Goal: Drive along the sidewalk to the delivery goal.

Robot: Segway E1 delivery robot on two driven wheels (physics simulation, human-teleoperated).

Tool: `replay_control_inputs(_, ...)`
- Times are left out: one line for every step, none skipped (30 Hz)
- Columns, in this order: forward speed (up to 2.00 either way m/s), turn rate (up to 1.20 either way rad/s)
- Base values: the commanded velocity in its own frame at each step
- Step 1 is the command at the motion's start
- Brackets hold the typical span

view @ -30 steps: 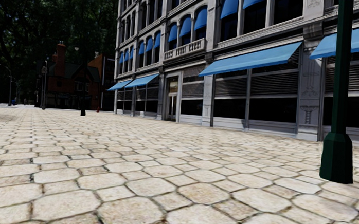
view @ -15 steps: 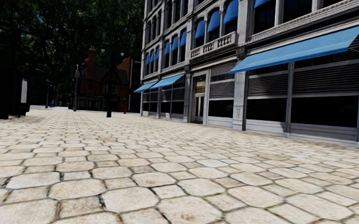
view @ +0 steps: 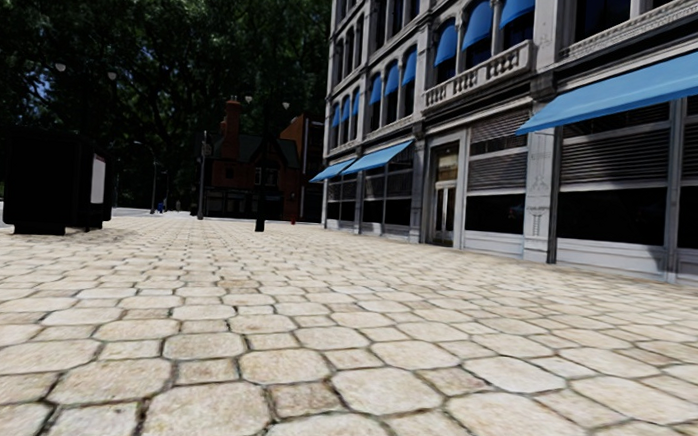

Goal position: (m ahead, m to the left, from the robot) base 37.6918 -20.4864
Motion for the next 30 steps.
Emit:
replay_control_inputs(2.00, 0.39)
replay_control_inputs(2.00, 0.39)
replay_control_inputs(2.00, 0.38)
replay_control_inputs(2.00, 0.35)
replay_control_inputs(2.00, 0.00)
replay_control_inputs(2.00, 0.00)
replay_control_inputs(2.00, 0.00)
replay_control_inputs(2.00, 0.00)
replay_control_inputs(2.00, 0.00)
replay_control_inputs(2.00, 0.00)
replay_control_inputs(2.00, 0.00)
replay_control_inputs(2.00, 0.00)
replay_control_inputs(2.00, 0.00)
replay_control_inputs(2.00, 0.00)
replay_control_inputs(2.00, 0.00)
replay_control_inputs(2.00, 0.00)
replay_control_inputs(2.00, 0.00)
replay_control_inputs(2.00, 0.00)
replay_control_inputs(2.00, 0.00)
replay_control_inputs(2.00, 0.00)
replay_control_inputs(2.00, 0.00)
replay_control_inputs(2.00, 0.00)
replay_control_inputs(2.00, 0.00)
replay_control_inputs(2.00, 0.00)
replay_control_inputs(2.00, 0.00)
replay_control_inputs(2.00, 0.00)
replay_control_inputs(2.00, 0.00)
replay_control_inputs(2.00, 0.00)
replay_control_inputs(2.00, 0.00)
replay_control_inputs(2.00, 0.00)
